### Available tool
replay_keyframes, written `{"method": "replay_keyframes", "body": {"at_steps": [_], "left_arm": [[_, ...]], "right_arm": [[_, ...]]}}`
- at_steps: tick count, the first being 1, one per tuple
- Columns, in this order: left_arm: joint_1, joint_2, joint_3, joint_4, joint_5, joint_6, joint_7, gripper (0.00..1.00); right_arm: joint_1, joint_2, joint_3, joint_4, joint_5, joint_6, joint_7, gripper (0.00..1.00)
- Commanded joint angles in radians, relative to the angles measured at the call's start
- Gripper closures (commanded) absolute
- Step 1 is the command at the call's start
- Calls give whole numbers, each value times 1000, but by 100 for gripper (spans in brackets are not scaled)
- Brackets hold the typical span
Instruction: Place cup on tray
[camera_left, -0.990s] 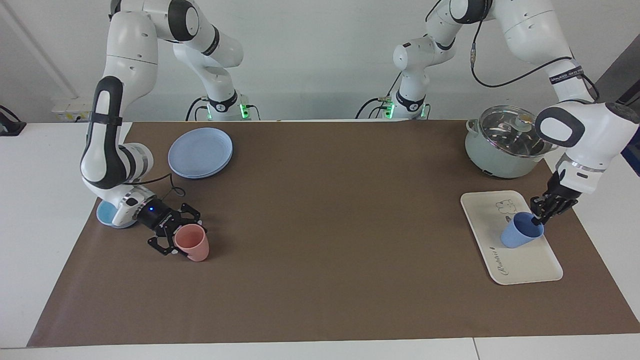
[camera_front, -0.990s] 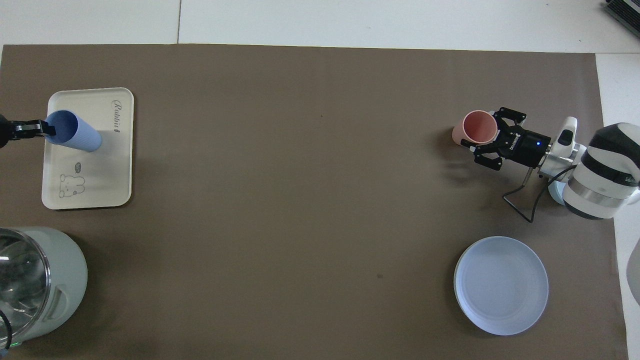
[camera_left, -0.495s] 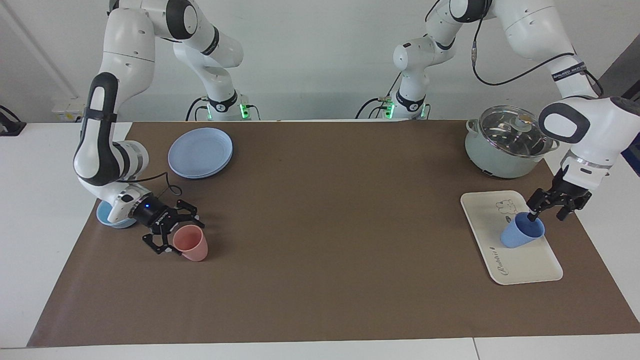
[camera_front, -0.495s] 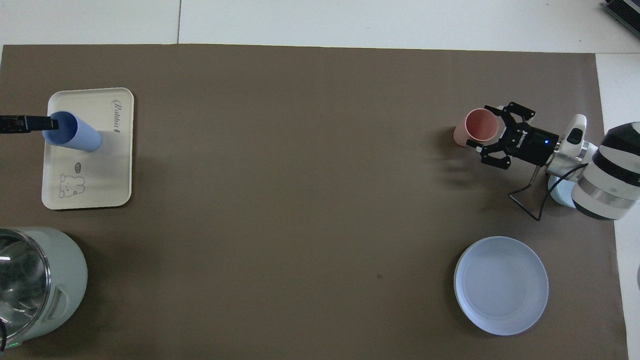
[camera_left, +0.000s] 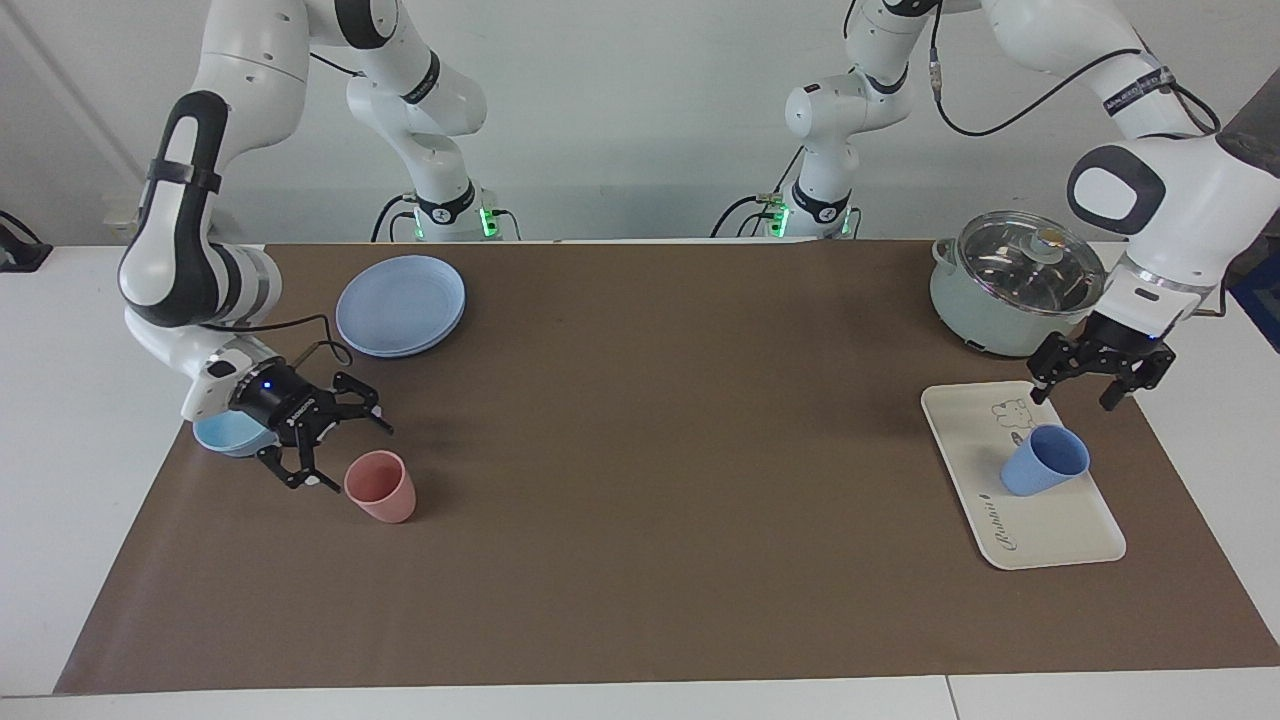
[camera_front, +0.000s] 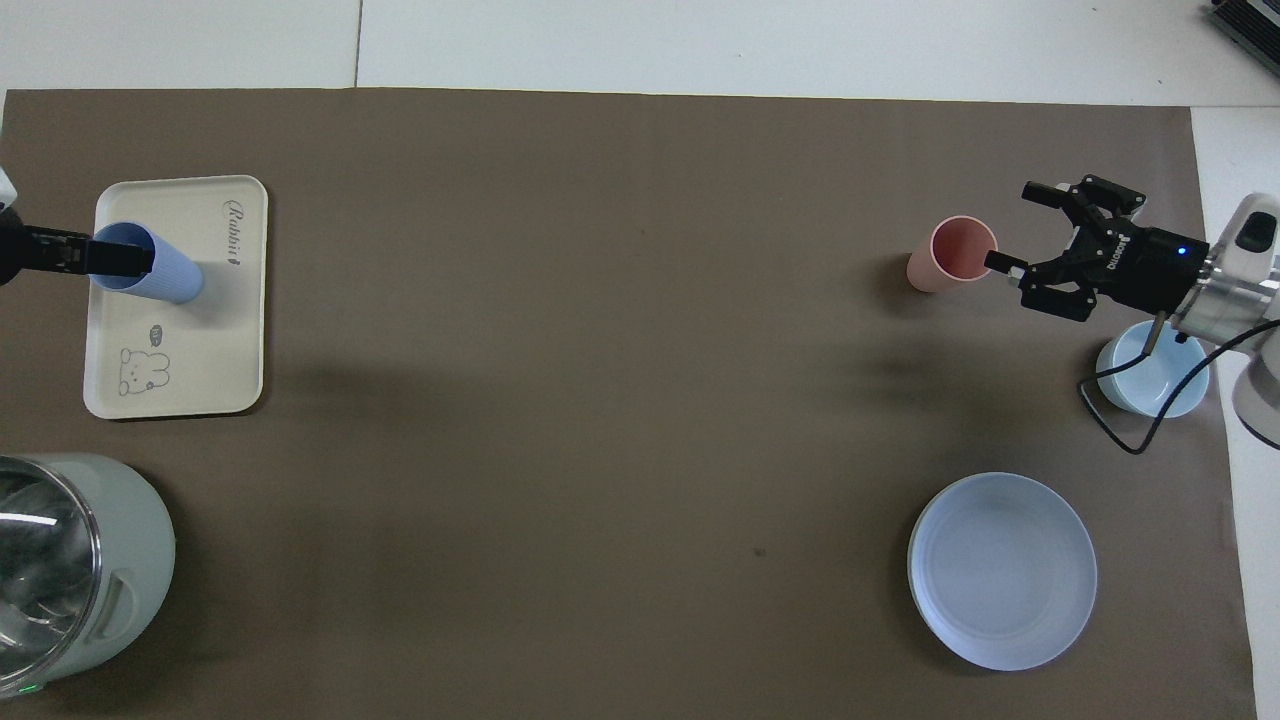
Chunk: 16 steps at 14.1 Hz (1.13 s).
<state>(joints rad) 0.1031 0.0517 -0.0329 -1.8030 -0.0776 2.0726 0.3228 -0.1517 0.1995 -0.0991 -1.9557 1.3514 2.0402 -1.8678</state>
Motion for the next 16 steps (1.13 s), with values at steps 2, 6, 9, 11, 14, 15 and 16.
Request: {"method": "replay_keyframes", "body": {"at_steps": [2, 6, 9, 11, 14, 15, 16], "left_arm": [[-121, -127, 5, -49, 94, -126, -167, 0], [-175, -113, -9, 160, 104, -337, -229, 0], [-169, -78, -9, 281, 90, -436, -228, 0], [-168, -50, -7, 342, 85, -520, -228, 0], [-157, -38, 2, 378, 75, -585, -229, 0], [-157, -49, 4, 342, 74, -579, -232, 0], [-155, -65, 5, 314, 74, -571, -232, 0]], "right_arm": [[52, -118, 6, -35, -255, 139, 325, 0], [168, -201, 6, -25, -784, 270, 915, 0], [204, -262, 16, -5, -1215, 215, 1348, 0], [248, -278, 16, 76, -1409, 26, 1645, 0], [268, -279, 16, 227, -1439, -234, 1869, 0], [265, -287, 15, 259, -1430, -294, 1892, 0], [259, -304, 12, 285, -1427, -348, 1908, 0]]}}
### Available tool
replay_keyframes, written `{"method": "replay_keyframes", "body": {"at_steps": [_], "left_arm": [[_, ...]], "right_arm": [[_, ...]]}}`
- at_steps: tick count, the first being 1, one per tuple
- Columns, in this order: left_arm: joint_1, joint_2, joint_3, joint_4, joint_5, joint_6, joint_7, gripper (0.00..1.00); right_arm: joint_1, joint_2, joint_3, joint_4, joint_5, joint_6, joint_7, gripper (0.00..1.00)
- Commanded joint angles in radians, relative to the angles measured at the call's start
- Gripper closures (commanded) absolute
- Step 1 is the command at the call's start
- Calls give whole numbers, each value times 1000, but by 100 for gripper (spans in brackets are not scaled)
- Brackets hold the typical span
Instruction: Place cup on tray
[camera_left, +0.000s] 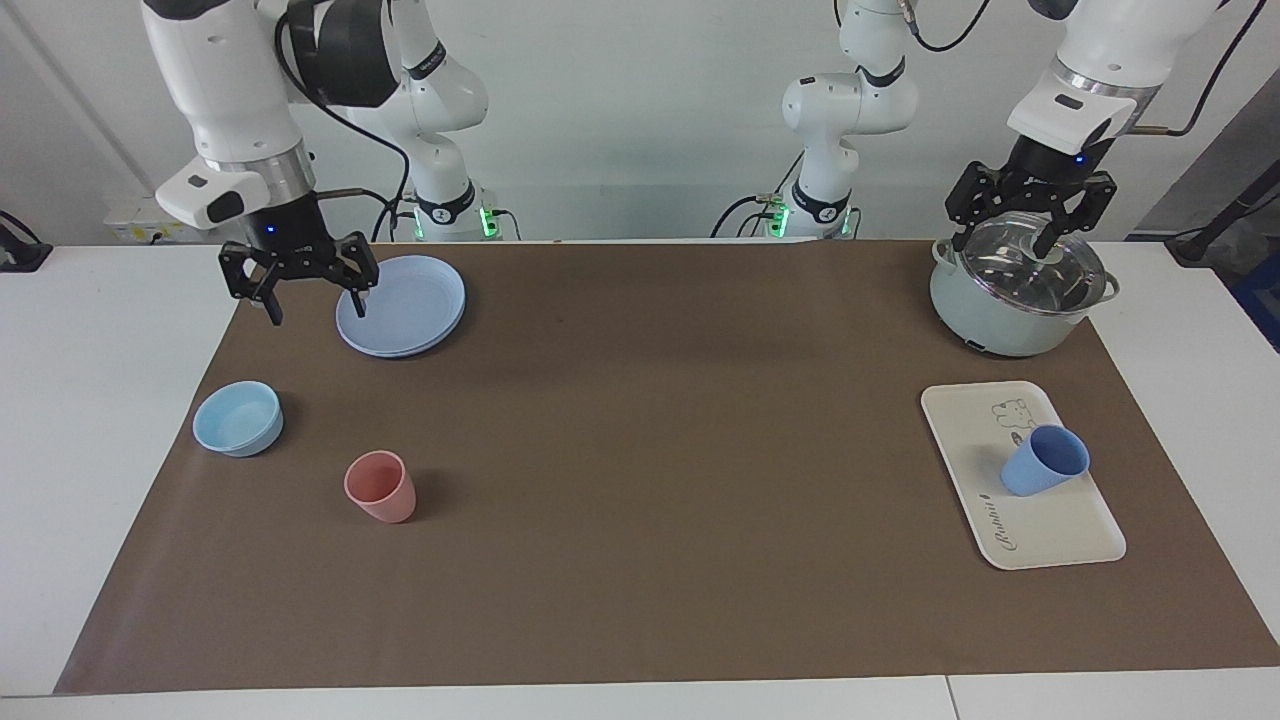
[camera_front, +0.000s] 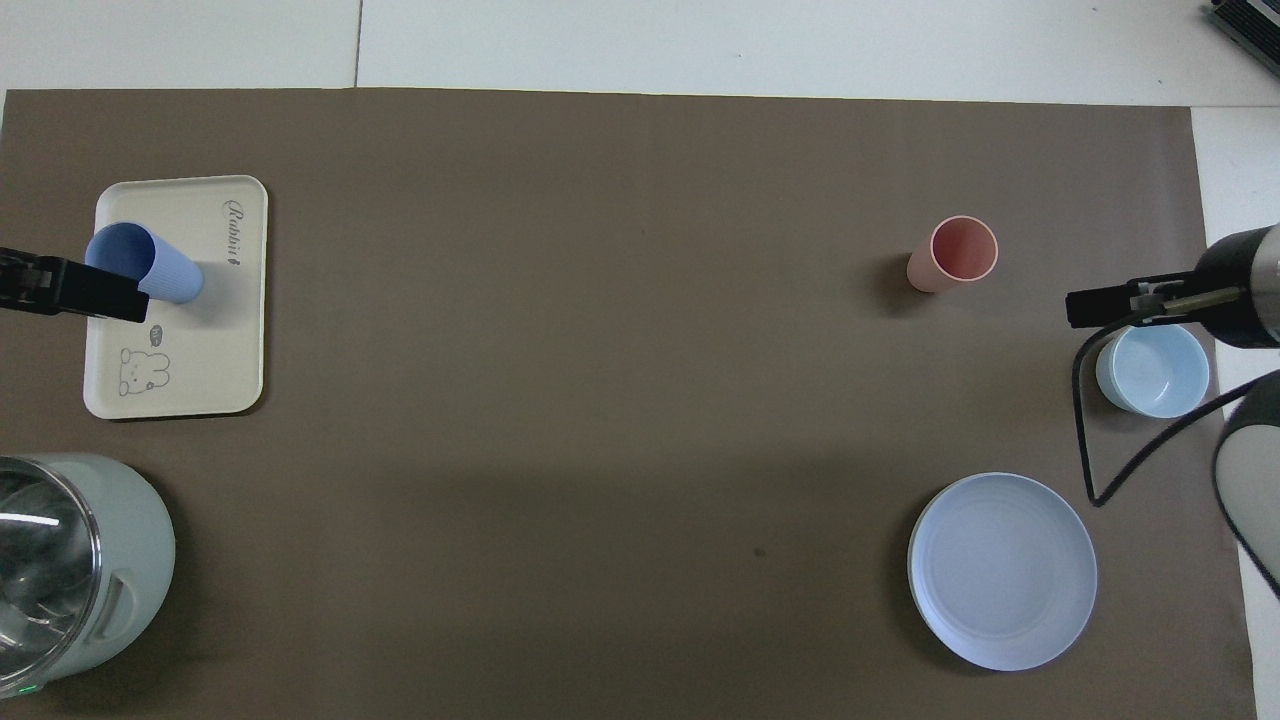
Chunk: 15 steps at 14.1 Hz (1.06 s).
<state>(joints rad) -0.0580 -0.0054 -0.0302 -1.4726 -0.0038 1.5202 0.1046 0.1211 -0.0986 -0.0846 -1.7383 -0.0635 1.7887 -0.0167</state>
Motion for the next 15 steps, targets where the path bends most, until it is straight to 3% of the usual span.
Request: {"method": "replay_keyframes", "body": {"at_steps": [1, 3, 15], "left_arm": [[6, -8, 4, -17, 1, -18, -14, 0], [20, -13, 4, -24, 1, -26, -23, 0], [67, -22, 4, -46, -31, -17, -6, 0]], "right_arm": [[-18, -16, -10, 81, -7, -145, 60, 0], [-21, -29, -14, 117, 2, -265, 61, 0], [-8, -46, -1, 102, 34, -350, 81, 0]]}}
